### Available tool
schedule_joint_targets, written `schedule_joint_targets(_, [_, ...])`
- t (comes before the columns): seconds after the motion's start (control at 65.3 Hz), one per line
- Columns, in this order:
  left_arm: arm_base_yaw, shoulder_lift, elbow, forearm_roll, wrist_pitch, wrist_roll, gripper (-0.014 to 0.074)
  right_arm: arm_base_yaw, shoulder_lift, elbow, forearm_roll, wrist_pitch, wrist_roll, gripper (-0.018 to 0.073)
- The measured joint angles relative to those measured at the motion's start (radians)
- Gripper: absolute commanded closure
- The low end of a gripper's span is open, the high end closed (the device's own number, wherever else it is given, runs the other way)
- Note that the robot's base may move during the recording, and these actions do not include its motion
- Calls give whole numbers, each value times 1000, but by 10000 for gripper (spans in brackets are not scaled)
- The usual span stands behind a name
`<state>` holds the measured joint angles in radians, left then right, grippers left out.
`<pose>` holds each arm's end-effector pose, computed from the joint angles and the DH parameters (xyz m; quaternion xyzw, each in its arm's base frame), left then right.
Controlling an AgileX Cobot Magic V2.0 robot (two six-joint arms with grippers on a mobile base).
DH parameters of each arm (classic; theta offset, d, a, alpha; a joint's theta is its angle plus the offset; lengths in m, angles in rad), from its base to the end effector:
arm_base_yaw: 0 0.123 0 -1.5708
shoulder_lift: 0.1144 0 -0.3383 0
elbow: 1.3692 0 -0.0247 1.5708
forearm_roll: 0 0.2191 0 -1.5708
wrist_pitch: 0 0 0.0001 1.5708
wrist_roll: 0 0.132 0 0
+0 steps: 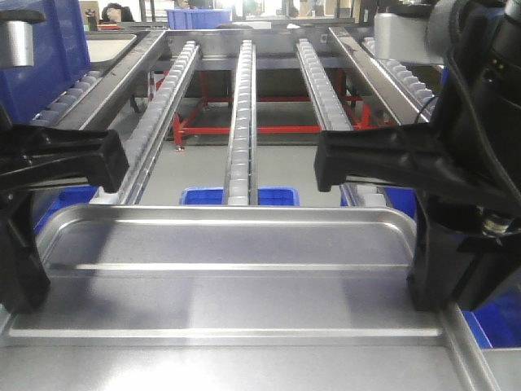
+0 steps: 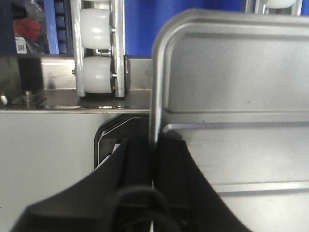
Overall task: Grab silver tray and stack on right shelf
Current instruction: 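Pull the held tray back toward the robot off the rack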
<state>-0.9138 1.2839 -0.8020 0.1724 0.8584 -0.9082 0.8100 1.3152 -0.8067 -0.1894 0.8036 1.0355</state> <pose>0.1329 -0.1442 0.2708 0.0480 0.9836 -0.0796 0.1545 0.1562 0.1382 0.2682 0.0577 0.9804 0.0893 0.1659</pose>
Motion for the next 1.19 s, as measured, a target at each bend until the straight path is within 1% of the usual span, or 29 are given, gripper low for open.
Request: schedule_joint_targets(1.194, [-2,0,0,-1,2,-2,697,0,0,0,0,8,2,502])
